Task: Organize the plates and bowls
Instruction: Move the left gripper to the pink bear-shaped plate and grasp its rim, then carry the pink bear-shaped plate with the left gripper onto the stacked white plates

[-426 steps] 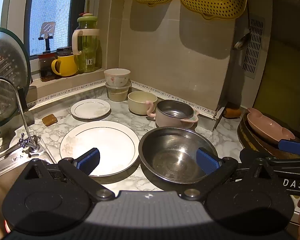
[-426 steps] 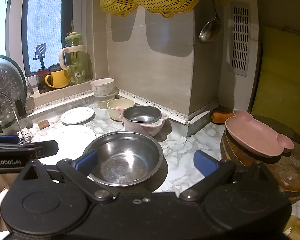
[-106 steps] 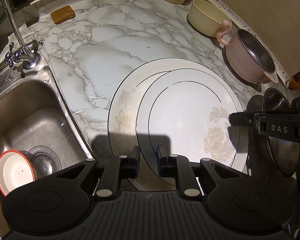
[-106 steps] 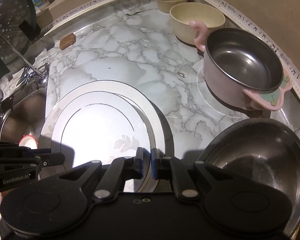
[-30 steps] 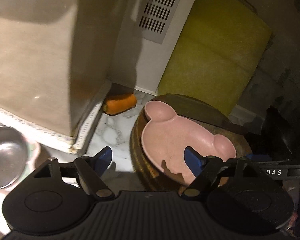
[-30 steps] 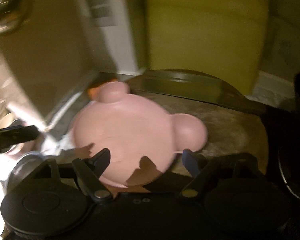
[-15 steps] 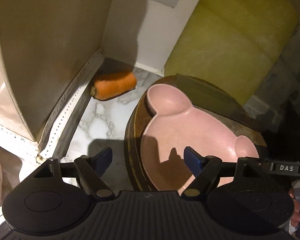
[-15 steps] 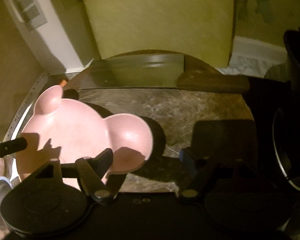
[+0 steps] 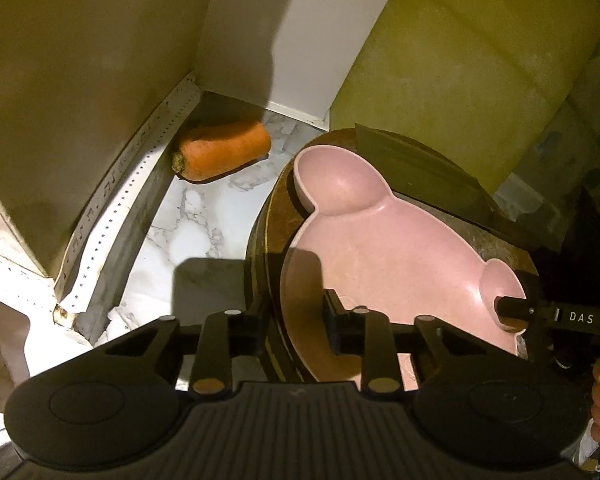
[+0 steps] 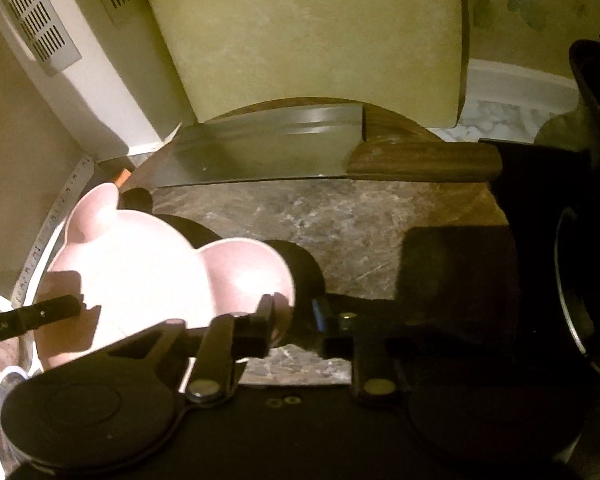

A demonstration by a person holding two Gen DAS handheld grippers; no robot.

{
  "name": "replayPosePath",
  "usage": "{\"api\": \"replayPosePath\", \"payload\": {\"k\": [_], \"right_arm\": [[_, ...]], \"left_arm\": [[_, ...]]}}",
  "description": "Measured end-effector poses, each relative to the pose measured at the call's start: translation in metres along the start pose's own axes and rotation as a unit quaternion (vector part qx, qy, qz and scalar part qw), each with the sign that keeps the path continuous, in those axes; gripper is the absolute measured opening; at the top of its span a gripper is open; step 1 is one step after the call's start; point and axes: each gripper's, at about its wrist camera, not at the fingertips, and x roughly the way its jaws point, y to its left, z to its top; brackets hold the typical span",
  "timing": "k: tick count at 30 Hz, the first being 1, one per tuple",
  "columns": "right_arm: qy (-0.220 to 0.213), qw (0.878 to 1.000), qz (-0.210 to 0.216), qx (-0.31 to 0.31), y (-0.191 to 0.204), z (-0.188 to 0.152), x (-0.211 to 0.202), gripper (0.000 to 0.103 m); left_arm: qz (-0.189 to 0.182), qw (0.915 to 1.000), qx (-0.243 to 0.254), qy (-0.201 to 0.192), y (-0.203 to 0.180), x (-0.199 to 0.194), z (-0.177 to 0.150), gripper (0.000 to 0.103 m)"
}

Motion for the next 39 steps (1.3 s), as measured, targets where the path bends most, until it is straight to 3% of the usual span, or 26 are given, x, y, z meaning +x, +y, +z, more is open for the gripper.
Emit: {"api": "replayPosePath", "payload": {"k": [3,10,18,29,39], "right_arm": [[-0.009,1.000,-0.015,-0.020,0.008,-0.002,-0.001,0.011],[-0.026,0.999,-0.013,-0.039,0.015,-0.003,-0.009,0.010],[-0.040,0.997,0.015,-0.064,0.035,-0.008,-0.035,0.009],[-0.044,0.990,0.057,-0.118,0.100,-0.049,-0.080,0.009],[-0.025,0.975,0.112,-0.192,0.173,-0.087,-0.095,0.009]], "left_arm": [[0.002,0.9999,0.003,-0.009,0.000,-0.005,0.000,0.013],[0.016,0.9996,-0.017,-0.014,-0.001,-0.018,-0.010,0.013],[0.045,0.9981,-0.026,-0.034,-0.005,-0.068,-0.030,0.013],[0.082,0.9924,-0.054,-0.074,0.019,-0.166,-0.092,0.012],[0.134,0.9801,-0.107,-0.100,0.057,-0.248,-0.159,0.012]]}}
